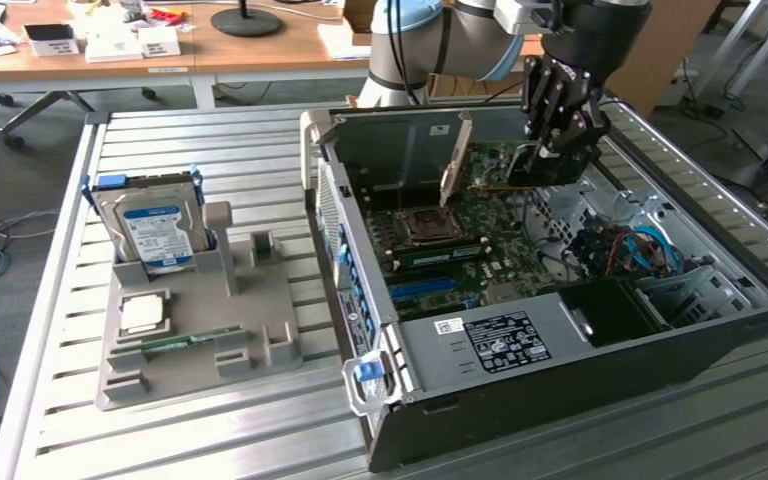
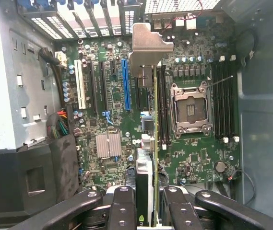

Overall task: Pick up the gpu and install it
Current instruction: 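Insert the gpu into the slot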

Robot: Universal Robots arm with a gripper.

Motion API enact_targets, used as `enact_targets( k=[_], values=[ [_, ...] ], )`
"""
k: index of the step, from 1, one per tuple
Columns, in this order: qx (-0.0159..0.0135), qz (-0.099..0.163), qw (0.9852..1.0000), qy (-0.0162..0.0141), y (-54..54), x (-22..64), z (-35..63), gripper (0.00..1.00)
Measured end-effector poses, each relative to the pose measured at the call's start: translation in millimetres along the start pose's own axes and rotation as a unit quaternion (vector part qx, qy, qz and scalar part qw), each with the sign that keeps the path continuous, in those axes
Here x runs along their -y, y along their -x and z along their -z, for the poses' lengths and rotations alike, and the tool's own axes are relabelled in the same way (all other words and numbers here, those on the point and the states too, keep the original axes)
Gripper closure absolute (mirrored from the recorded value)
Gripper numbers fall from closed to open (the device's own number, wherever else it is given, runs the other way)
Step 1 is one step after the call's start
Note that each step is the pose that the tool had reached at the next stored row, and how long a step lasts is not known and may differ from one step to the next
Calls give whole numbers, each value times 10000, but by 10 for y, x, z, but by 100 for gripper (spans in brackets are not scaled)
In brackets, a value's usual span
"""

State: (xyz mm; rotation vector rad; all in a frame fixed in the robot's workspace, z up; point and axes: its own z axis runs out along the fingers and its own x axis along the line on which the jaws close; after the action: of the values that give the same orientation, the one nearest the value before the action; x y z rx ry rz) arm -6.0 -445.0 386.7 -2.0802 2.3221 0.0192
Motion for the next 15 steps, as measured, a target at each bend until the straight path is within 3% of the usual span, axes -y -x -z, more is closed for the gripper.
enact_targets(
  k=[15],
  values=[
    [0,97,10000,2,-7,-48,-52,73]
  ],
)
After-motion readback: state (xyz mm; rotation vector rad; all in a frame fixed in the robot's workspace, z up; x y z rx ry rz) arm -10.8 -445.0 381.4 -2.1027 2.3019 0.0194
